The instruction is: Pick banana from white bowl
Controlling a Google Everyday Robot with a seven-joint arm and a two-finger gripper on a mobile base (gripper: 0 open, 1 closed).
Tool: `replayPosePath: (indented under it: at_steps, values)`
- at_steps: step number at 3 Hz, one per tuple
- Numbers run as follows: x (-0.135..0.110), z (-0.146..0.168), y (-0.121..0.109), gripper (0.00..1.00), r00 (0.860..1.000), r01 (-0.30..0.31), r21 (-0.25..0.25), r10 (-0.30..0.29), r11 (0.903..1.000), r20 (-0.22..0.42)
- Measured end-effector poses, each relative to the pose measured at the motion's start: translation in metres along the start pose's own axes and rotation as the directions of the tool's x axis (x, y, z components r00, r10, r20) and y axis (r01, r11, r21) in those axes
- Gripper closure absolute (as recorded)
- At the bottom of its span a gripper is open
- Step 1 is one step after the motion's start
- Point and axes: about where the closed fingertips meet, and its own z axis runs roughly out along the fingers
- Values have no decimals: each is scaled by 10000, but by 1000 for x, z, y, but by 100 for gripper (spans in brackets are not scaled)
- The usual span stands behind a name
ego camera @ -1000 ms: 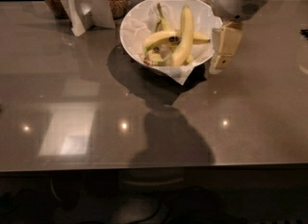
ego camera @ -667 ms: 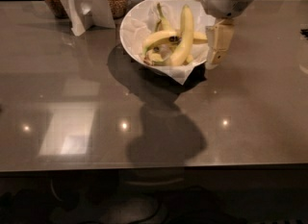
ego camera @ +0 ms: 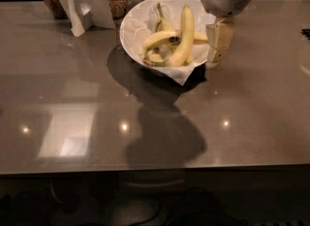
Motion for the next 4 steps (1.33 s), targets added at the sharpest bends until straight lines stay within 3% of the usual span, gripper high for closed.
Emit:
replayPosePath:
  at_steps: [1,2,3,4]
  values:
    - [6,1,-16,0,9927,1184,100,-1181,9929,-229]
    - [12,1,-30,0,9604,2729,218,-2711,9618,-646]
    - [19,8,-37,19,9106,4049,28,-4030,9144,-921]
    - [27,17,-37,42,8747,4761,-105,-4747,8793,-979]
